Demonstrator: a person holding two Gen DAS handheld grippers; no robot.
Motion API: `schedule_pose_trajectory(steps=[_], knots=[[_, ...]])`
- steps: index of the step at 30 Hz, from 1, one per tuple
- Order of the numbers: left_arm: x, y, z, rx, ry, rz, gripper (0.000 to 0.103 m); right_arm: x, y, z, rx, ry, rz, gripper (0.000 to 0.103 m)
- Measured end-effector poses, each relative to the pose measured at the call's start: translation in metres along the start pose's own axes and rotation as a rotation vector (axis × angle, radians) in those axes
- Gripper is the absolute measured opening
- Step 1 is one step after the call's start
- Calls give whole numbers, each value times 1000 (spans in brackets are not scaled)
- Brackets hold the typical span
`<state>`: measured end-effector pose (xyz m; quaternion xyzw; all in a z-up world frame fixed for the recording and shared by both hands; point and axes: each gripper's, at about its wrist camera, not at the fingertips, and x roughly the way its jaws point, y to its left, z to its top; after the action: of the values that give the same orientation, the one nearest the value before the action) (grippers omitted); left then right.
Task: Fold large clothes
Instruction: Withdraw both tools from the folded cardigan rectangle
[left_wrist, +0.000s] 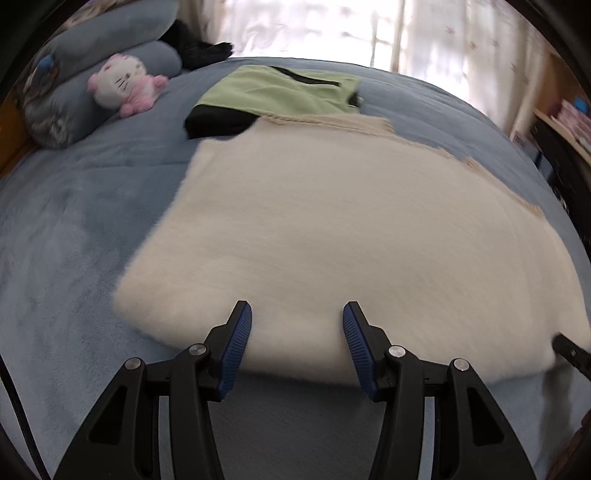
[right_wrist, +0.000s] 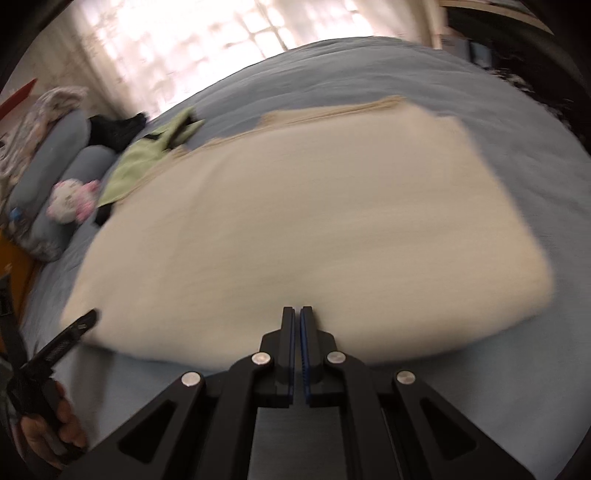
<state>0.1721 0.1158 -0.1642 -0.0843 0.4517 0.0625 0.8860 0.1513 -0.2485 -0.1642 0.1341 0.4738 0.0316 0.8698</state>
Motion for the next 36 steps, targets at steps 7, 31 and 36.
schedule_pose_trajectory(steps=[7, 31, 36], knots=[[8, 32, 9, -78, -25, 62, 50, -22, -78, 7, 163, -57, -125, 2], [-21, 26, 11, -105, 14, 26, 51, -41, -21, 1, 118, -55, -114, 36], [-53, 23, 6, -106, -18, 11, 65, -60, 6, -6, 70, -58, -90, 37]])
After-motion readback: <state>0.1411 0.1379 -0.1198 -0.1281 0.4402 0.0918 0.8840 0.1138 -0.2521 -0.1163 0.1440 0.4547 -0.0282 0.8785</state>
